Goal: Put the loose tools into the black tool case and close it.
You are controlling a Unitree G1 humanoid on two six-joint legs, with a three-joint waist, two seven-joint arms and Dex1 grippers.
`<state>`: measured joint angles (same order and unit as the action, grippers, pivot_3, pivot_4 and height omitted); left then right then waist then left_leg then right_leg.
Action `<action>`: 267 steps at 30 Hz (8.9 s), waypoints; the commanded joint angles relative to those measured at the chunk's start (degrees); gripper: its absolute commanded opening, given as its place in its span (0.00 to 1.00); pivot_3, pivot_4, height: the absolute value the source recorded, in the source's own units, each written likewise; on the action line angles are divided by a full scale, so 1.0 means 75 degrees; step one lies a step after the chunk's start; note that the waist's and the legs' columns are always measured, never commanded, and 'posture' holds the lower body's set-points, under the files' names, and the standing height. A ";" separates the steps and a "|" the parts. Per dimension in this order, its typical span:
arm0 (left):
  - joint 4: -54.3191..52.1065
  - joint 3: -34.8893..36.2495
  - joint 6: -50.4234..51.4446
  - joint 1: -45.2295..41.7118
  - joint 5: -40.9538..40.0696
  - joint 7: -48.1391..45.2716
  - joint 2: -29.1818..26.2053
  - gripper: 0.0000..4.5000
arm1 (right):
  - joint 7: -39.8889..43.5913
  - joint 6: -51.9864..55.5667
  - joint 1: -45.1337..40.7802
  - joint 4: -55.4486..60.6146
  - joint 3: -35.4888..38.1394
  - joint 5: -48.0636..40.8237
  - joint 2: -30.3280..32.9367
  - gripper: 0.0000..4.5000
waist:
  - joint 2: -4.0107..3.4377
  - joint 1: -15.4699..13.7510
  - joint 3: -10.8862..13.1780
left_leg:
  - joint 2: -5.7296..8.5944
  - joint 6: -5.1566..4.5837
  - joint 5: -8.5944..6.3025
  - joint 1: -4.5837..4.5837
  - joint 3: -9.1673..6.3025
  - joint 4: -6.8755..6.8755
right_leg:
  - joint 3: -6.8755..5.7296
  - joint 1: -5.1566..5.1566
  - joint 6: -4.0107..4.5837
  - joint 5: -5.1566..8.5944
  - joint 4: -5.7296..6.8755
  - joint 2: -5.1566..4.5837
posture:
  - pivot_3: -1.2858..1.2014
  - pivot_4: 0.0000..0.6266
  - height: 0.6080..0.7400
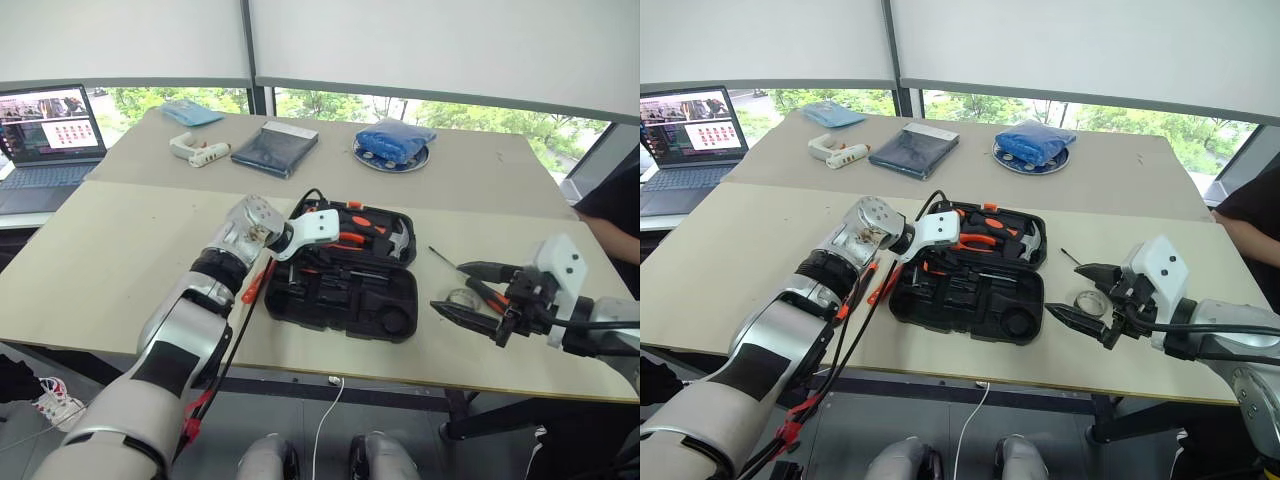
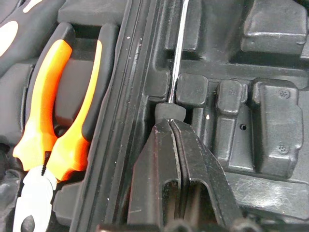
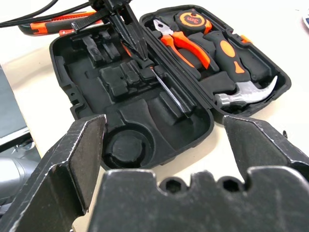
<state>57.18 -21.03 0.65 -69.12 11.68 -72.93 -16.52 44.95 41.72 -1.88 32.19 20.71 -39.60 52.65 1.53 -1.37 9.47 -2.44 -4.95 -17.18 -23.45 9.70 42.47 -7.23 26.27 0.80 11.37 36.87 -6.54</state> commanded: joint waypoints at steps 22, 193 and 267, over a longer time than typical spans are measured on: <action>-0.6311 0.2287 0.4053 0.2019 -0.4356 -0.2300 -0.2284 0.99 | 0.0156 -0.1629 -0.1027 -0.5245 -0.0790 0.2503 0.0283 1.00 | -0.0024 0.0171 -0.0006 | -0.0001 0.0017 0.0008 0.0024 0.0007 0.0026 | 0.0020 -0.0012 -0.0023 0.0020 0.0036 0.0005 | 0.52 0.24 0.84; -0.6080 -0.0411 0.8559 0.2597 -0.3460 0.3378 -0.3224 0.42 | -0.0355 0.1309 -0.2853 0.0710 -0.2077 -0.0499 -0.1825 1.00 | -0.0071 0.0107 0.0013 | -0.0006 0.0145 0.0072 0.0059 0.0008 -0.0114 | 0.0017 0.0006 0.0068 0.0041 0.0033 0.0053 | 0.52 0.24 0.84; -0.0439 0.0510 0.1576 0.0678 -0.2226 -0.1718 -0.1302 0.01 | -0.1342 0.1385 -0.1539 0.1076 -0.1716 -0.1260 -0.1116 1.00 | -0.0038 0.0105 0.0025 | 0.0000 0.0052 0.0024 0.0006 0.0002 -0.0027 | 0.0009 0.0005 0.0017 0.0042 0.0021 0.0043 | 0.52 0.24 0.84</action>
<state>52.96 -17.00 12.84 -62.48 -6.33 -84.60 -26.36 34.90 52.88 -12.76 39.35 7.31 -48.54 44.24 1.24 -0.58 9.66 -2.44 -4.57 -17.00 -23.39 9.73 42.26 -7.15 26.31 0.92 11.68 37.02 -6.21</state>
